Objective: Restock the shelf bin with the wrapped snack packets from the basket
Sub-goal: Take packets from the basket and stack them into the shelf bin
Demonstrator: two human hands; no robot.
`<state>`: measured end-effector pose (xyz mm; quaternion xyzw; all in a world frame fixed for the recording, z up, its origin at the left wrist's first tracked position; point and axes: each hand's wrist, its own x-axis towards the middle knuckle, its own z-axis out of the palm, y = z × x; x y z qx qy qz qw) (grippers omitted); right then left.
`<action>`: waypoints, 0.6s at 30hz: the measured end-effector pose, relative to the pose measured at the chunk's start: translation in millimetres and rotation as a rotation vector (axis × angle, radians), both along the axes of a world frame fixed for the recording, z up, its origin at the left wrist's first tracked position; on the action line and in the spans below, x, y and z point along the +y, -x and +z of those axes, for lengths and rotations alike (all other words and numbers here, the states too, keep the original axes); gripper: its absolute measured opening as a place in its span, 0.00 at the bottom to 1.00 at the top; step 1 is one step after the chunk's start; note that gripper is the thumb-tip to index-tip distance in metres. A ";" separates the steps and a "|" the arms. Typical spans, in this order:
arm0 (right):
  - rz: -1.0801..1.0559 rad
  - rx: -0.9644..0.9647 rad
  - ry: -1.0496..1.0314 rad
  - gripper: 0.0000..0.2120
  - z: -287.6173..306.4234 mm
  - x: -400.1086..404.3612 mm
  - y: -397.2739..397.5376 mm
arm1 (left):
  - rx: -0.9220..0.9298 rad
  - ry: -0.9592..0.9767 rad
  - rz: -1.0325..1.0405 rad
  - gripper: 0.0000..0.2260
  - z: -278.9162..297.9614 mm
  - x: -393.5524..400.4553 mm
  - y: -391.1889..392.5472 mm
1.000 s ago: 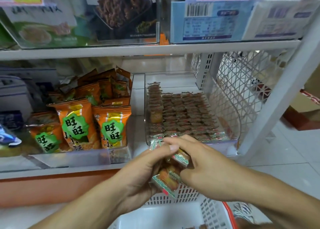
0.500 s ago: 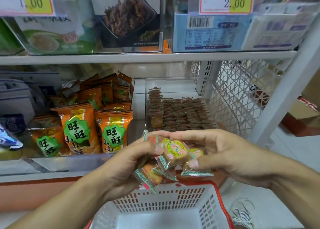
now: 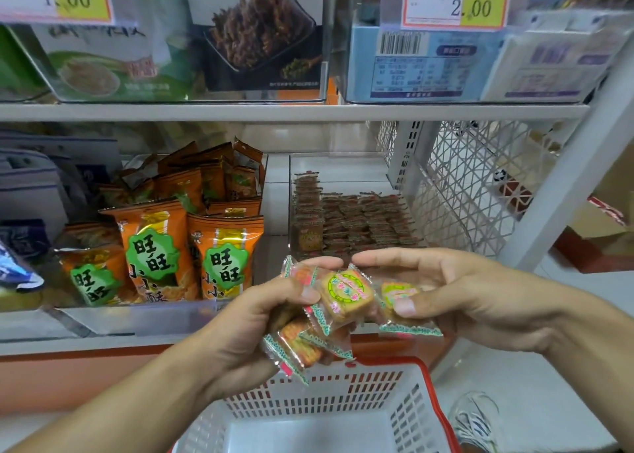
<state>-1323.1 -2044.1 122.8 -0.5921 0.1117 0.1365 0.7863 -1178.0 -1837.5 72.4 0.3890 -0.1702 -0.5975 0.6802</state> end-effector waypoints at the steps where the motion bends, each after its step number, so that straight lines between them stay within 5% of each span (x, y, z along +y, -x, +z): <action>1: -0.021 0.010 -0.002 0.28 2.2 -3.4 0.3 | 0.014 0.019 -0.008 0.29 0.4 0.4 -0.2; 11: -0.424 -0.114 0.020 0.19 7.7 -6.9 -0.9 | -0.112 -0.076 0.160 0.27 0.7 -1.4 -0.2; 14: -0.421 -0.106 0.064 0.15 6.2 -2.2 -3.5 | -0.154 -0.116 0.199 0.23 -1.5 -2.4 0.2; 18: -0.332 -0.009 -0.121 0.14 3.6 4.6 -3.9 | -0.186 -0.123 0.144 0.23 -0.7 -0.1 -0.6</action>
